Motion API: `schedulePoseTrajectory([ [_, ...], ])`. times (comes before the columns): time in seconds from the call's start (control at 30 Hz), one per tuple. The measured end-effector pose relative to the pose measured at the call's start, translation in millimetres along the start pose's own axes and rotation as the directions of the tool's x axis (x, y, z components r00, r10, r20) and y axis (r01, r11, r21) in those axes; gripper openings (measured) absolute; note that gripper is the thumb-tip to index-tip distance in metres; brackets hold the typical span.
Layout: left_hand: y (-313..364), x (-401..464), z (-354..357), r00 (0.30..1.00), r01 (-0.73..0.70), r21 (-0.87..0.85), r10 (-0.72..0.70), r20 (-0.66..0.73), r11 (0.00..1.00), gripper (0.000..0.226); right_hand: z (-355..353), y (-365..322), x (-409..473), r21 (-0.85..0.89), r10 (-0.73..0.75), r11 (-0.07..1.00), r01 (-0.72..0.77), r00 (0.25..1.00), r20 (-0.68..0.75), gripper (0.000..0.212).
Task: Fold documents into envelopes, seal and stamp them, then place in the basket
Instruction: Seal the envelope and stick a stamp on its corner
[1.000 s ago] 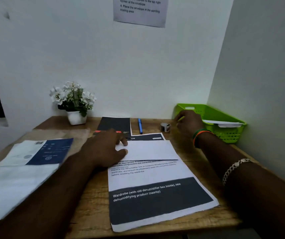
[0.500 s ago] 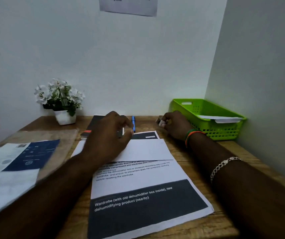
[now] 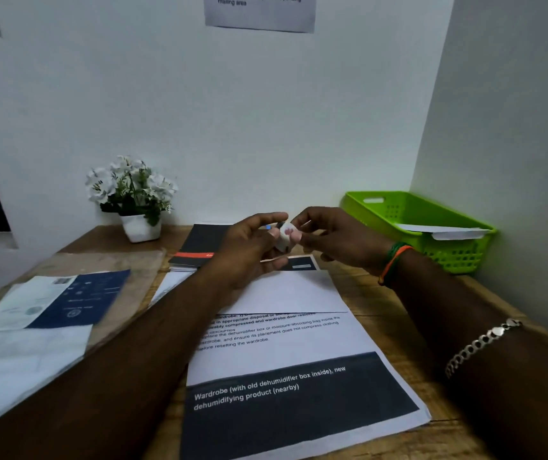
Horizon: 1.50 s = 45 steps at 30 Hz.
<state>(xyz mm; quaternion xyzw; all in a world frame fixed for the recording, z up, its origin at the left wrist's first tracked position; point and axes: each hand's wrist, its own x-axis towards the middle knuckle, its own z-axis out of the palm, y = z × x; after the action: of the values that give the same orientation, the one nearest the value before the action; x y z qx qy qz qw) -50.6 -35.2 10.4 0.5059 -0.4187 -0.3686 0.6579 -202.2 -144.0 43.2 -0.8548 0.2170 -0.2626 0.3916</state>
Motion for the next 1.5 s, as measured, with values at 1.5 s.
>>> schedulePoseTrajectory([
  [1.5,7,2,8,0.986,0.16,-0.194,-0.167,-0.019,0.968,0.032,-5,3,1,0.002,-0.213,0.977,0.214,0.973,-0.092,0.004],
])
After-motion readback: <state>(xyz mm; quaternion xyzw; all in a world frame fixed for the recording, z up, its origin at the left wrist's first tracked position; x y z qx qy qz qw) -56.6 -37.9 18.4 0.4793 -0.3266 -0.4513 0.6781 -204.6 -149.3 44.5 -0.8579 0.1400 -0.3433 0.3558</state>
